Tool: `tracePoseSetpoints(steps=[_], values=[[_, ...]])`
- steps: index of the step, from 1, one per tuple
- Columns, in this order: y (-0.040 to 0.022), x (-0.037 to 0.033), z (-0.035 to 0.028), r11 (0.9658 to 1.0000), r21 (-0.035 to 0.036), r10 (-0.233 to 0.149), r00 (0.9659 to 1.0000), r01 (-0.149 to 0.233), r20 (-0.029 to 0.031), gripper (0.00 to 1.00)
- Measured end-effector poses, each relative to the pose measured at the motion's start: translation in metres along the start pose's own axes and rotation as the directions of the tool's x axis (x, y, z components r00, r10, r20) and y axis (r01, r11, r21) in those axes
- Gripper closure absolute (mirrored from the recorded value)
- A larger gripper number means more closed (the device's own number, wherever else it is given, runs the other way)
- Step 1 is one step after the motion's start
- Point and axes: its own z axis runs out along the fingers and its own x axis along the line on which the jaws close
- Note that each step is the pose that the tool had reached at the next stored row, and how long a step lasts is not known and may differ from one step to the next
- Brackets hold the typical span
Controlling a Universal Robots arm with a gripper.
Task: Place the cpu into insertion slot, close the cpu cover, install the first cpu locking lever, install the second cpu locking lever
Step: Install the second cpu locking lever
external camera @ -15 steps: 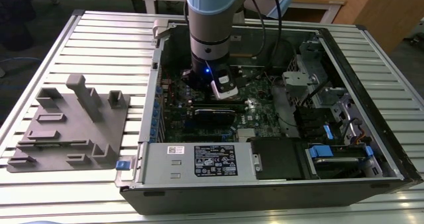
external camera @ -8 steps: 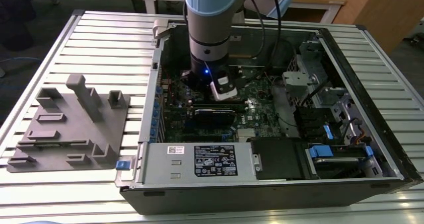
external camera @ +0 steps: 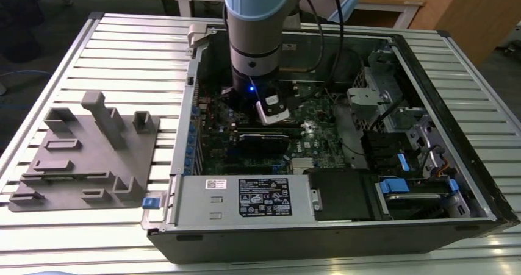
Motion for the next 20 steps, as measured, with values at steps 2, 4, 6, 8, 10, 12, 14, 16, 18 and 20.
tracePoseSetpoints(steps=[2, 4, 6, 8, 10, 12, 14, 16, 18, 20], values=[[-0.0001, 0.0004, 0.0, 1.0, 0.0, 0.0, 1.0, 0.0, 0.0, 0.89], [-0.0001, 0.0005, 0.0001, 1.0, 0.0, 0.0, 1.0, 0.0, 0.0, 0.89], [-0.0001, 0.0005, 0.0, 1.0, 0.0, 0.0, 1.0, 0.0, 0.0, 0.89], [-0.0001, 0.0005, 0.0, 1.0, 0.0, 0.0, 1.0, 0.0, 0.0001, 0.89], [-0.0001, 0.0006, 0.0001, 1.0, 0.0, 0.0, 1.0, 0.0, 0.0001, 0.89], [-0.0002, 0.0011, 0.0, 1.0, -0.0001, 0.0, 1.0, 0.0, 0.0002, 0.89], [-0.0002, 0.0011, 0.0, 1.0, 0.0, 0.0, 1.0, 0.0, 0.0, 0.89], [-0.0002, 0.0012, 0.0, 1.0, 0.0, 0.0, 1.0, 0.0, 0.0001, 0.89], [-0.0003, 0.0015, 0.0, 1.0, -0.0001, 0.0, 1.0, 0.0, 0.0003, 0.89], [-0.0005, 0.003, -0.0001, 1.0, -0.0001, 0.0, 1.0, 0.0, 0.0001, 0.89]])
